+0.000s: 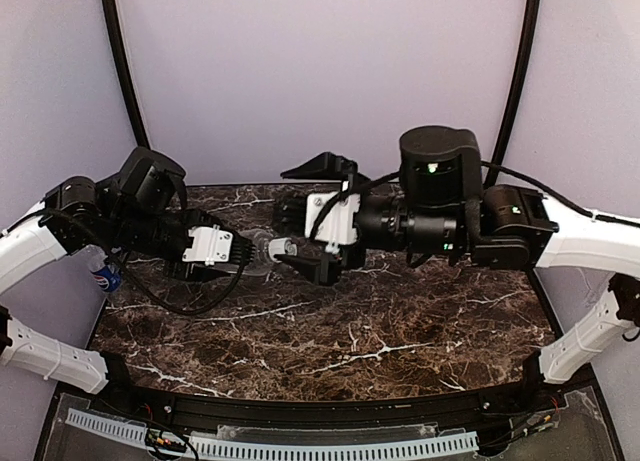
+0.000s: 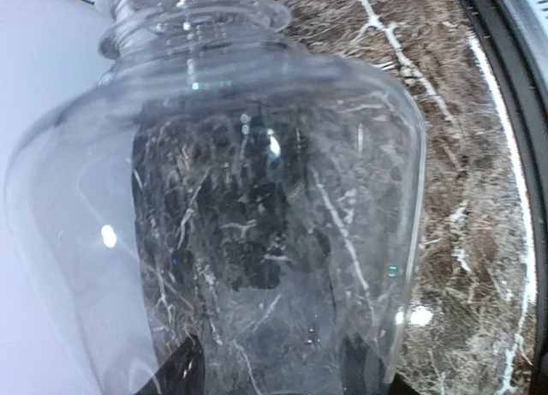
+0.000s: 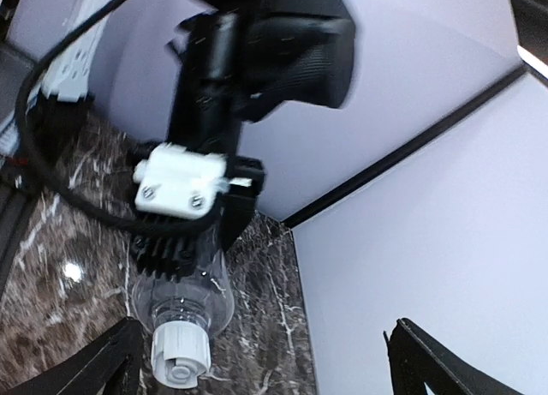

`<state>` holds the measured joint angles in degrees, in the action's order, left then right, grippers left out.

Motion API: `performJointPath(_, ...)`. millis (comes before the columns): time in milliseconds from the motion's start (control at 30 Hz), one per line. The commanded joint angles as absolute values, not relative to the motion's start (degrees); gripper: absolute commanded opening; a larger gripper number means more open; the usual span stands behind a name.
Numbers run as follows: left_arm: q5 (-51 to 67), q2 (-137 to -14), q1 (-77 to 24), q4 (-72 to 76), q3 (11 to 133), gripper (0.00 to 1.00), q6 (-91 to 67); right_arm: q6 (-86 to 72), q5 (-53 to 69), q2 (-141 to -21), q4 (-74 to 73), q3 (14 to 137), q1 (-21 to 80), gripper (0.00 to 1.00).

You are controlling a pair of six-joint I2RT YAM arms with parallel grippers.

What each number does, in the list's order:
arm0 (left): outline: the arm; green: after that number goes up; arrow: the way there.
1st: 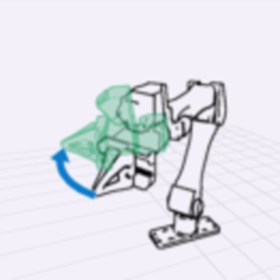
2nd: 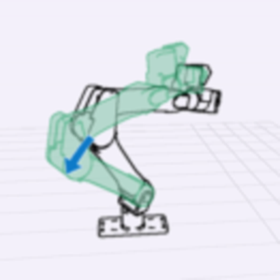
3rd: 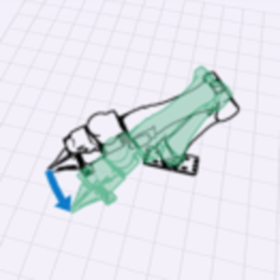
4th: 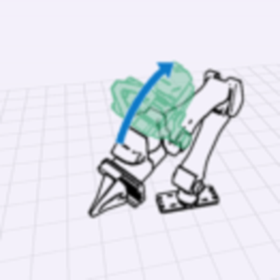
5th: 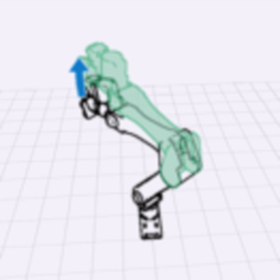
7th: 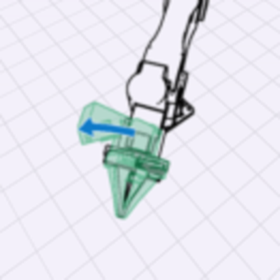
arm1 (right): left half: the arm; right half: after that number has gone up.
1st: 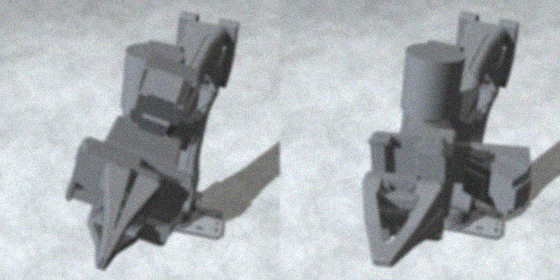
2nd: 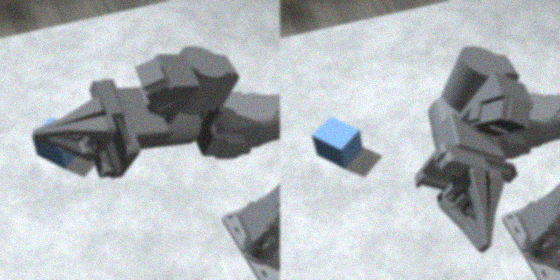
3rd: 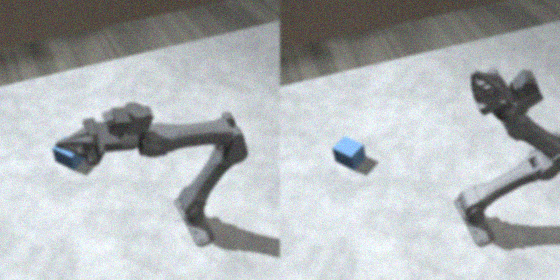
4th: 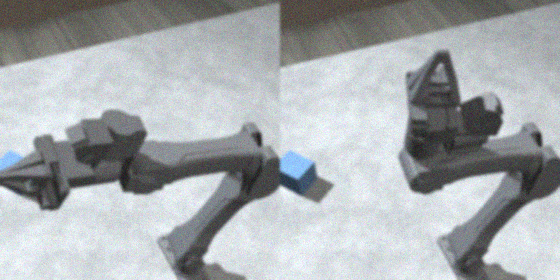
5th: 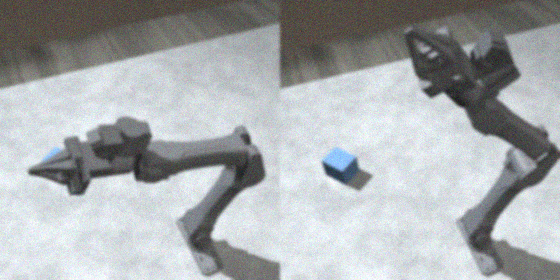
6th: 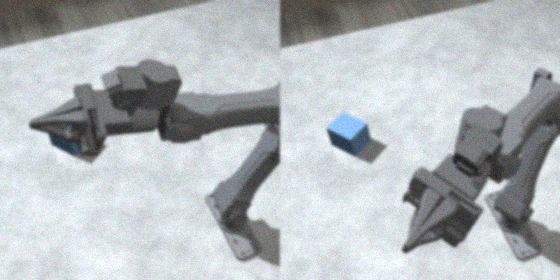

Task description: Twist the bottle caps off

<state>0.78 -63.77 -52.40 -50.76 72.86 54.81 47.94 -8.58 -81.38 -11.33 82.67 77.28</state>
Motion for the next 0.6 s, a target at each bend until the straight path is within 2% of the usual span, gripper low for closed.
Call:
performJointPath(0, -13.46, -62.59, -52.57, -35.11, 68.94, 0.46, 55.03, 19.71, 5.84, -76.15, -7.78, 82.14, 70.09, 0.99)
performJointPath(100, -20.16, -62.54, -52.65, -24.87, 65.93, 0.46, 59.6, 0.69, 7.53, -77.26, -9.7, 84.57, 64.23, 0.99)
performJointPath(167, -26.12, -62.85, -52.77, -16.41, 61.31, 0.46, 64.68, -18.39, 7.96, -79.22, -12.46, 87.01, 59.6, 0.95)
performJointPath(233, -31.55, -63.6, -52.83, -7.79, 58.21, 0.46, 69.85, -30.15, 10.24, -81.22, -14.49, 87.82, 56.14, 0.88)
performJointPath(400, -35.57, -64.64, -53.11, -0.26, 56.73, 0.47, 74.66, -36.85, 12.24, -85.27, -14.24, 87.69, 54.78, 0.83)
performJointPath(567, -35.34, -64.49, -53.31, -0.26, 56.15, 0.47, 74.5, -38.11, 17.26, -90.1, -12.38, 88.33, 54.75, 0.87)
